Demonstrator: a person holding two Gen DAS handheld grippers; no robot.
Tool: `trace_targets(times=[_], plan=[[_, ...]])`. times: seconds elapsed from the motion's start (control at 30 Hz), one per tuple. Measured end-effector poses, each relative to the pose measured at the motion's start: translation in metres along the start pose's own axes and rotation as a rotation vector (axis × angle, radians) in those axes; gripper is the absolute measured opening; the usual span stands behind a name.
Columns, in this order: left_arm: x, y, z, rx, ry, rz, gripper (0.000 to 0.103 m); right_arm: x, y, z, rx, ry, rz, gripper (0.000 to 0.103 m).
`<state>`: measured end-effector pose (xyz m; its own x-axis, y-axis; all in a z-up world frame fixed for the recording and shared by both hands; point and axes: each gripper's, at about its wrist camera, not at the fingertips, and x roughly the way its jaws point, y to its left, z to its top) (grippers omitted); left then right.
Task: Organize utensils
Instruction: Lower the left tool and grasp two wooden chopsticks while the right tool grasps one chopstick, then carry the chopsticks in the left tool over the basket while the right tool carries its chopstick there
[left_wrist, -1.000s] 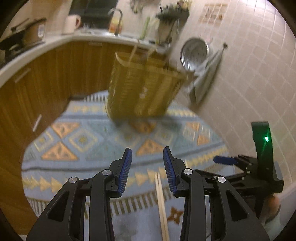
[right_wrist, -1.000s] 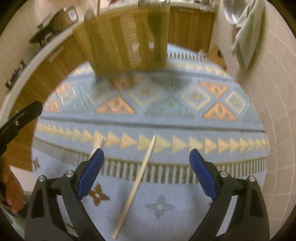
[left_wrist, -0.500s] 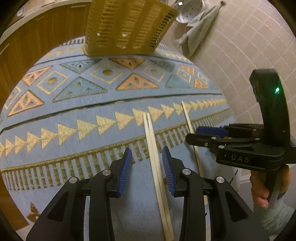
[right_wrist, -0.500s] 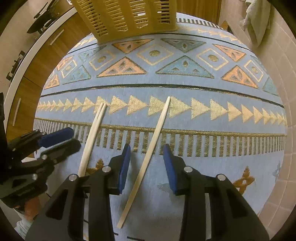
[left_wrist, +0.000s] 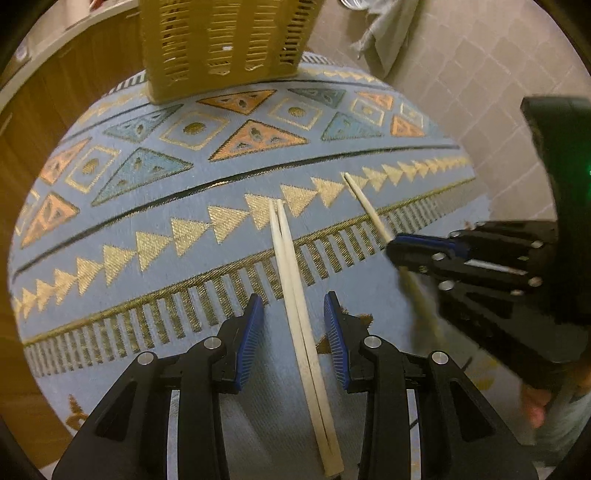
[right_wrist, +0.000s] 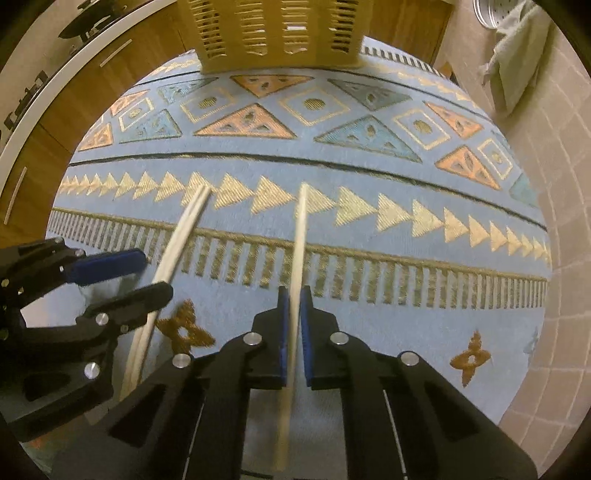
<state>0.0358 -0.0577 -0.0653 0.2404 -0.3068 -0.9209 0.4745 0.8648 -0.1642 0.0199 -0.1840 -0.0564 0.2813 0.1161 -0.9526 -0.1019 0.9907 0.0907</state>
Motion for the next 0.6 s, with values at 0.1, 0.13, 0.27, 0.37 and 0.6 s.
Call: trace_targets(times=[0.1,0.13,0.27,0.37,0.6], plan=[[0.005,-0.015,0.004,0.087,0.050,0.062,0.042,-0.002,-0.013,-0.001,0.030,0.023,0.001,0.005],[0.006,-0.019,0.005,0.103,0.055,0.070,0.044,-0.002,-0.017,-0.002,0.037,0.037,0.004,0.005],[0.009,-0.026,0.003,0.191,0.043,0.166,0.023,-0.004,-0.022,-0.003,0.031,0.062,0.006,0.005],[0.008,-0.021,0.004,0.209,0.046,0.165,0.015,-0.002,-0.019,0.002,0.023,0.095,-0.018,0.005],[0.005,-0.007,0.013,0.193,0.086,0.068,0.017,0.007,-0.013,0.020,-0.013,0.180,-0.002,0.006]])
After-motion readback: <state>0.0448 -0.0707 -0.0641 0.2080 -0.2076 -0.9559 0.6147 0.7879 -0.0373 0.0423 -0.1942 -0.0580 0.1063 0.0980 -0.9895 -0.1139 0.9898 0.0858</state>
